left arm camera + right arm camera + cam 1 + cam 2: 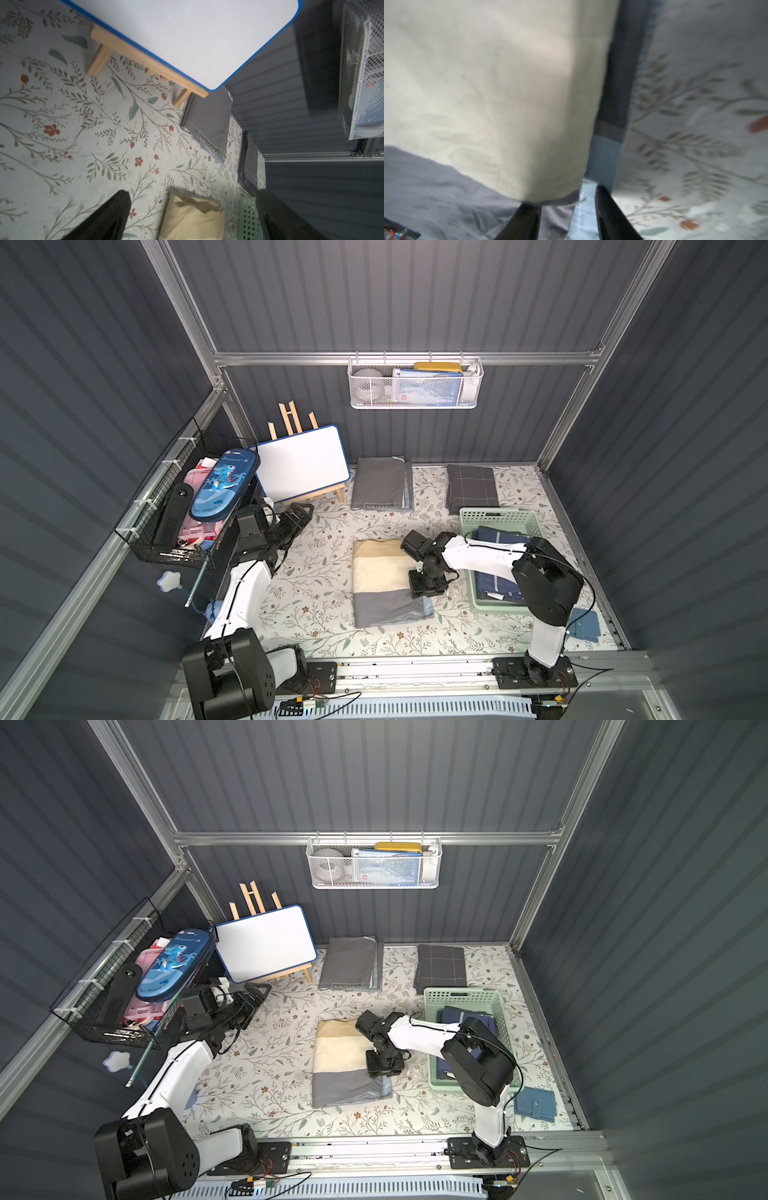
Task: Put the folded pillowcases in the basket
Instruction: Move the pillowcase to the center of the board.
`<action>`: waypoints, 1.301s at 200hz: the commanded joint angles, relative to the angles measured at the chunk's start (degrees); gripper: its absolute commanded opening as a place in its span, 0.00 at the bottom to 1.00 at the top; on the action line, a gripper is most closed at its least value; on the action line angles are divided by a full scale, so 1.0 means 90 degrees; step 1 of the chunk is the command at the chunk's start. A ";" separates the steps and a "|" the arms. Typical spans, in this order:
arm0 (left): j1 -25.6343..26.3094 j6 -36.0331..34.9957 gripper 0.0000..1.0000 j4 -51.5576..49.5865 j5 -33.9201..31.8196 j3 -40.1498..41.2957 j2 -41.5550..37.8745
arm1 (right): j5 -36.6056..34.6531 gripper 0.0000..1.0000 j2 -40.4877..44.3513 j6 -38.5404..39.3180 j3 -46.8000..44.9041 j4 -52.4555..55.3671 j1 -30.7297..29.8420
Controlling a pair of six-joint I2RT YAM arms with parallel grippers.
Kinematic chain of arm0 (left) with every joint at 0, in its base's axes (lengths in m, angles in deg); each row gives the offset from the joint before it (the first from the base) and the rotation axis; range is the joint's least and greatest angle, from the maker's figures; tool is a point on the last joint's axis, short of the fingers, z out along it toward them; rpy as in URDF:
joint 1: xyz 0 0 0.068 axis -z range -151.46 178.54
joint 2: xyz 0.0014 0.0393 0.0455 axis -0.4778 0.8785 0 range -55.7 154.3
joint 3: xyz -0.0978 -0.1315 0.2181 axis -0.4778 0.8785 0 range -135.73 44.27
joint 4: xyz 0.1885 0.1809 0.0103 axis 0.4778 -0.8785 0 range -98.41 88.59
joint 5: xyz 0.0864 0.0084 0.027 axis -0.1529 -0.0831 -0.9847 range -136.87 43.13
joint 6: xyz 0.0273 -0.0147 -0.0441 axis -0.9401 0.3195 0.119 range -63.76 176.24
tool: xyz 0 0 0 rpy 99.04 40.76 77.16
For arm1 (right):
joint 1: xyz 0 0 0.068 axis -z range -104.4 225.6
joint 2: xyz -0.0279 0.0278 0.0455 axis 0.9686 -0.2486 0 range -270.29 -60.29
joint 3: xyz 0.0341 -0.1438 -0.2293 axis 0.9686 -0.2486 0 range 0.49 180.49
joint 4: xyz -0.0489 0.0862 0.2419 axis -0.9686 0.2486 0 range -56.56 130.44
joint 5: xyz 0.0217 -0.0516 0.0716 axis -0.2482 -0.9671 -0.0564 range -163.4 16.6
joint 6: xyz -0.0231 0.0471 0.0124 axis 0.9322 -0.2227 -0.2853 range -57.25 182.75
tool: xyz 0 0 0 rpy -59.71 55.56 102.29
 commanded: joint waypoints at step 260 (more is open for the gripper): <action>0.2949 -0.1099 0.52 0.1220 -0.0114 -0.0376 0.3745 | -0.0723 0.70 0.0935 -0.0673 -0.1671 -0.0058 -0.0062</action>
